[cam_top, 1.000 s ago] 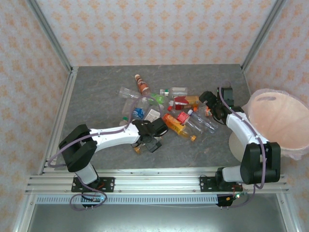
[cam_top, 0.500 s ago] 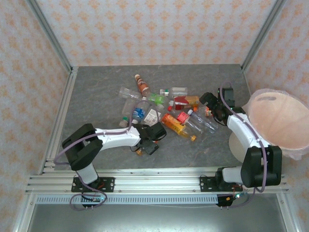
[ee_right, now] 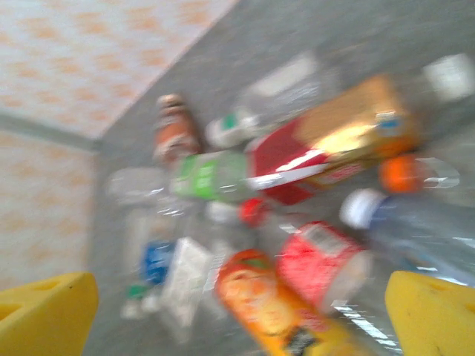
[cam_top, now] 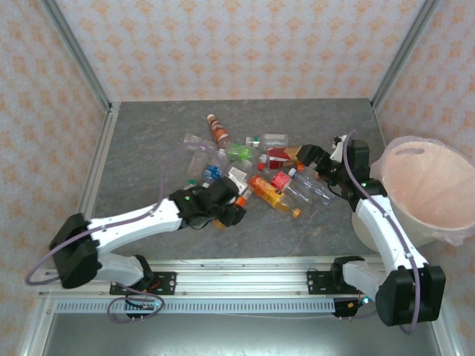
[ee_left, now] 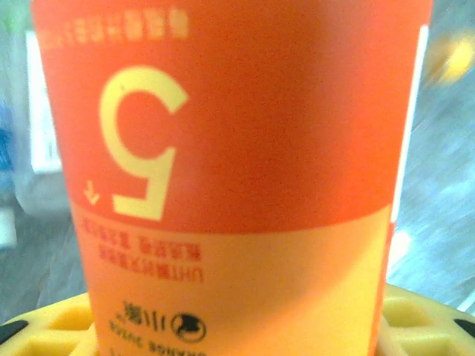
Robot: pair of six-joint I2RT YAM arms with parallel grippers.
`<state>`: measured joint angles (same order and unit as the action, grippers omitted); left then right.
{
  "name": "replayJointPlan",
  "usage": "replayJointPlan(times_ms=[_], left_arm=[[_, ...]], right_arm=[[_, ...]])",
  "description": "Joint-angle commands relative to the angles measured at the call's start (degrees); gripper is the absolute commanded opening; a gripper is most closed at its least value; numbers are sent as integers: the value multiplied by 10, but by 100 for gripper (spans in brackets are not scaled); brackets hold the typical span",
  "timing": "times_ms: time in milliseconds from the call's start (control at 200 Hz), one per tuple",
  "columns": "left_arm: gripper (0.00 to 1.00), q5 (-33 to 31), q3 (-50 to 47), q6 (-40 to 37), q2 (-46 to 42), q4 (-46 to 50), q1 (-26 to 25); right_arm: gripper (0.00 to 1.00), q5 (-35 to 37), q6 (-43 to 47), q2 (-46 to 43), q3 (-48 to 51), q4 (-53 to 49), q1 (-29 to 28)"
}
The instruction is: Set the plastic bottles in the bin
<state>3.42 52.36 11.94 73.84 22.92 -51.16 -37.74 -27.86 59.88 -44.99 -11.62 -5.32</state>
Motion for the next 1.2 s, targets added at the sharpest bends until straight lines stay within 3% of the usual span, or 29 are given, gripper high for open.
replayJointPlan(times_ms=[0, 225, 370, 530, 821, 1196], left_arm=[[46, 86, -28, 45, -61, -103, 40], [44, 199, -61, 90, -132, -193, 88], [44, 275, -59, 109, -126, -247, 95], [44, 329, -38, 112, -110, -274, 96], [44, 359, -21, 130, -85, -310, 98], [44, 362, -18, 154, -59, -345, 98]], right_arm=[[99, -153, -69, -9, 28, 170, -23], [99, -205, -16, 3, -17, 216, -110], [99, -225, -4, 31, -47, 269, -169], [99, -249, 23, 61, -81, 255, -208], [100, -266, 64, 51, -83, 224, -226], [80, -272, 98, 60, -110, 169, -228]])
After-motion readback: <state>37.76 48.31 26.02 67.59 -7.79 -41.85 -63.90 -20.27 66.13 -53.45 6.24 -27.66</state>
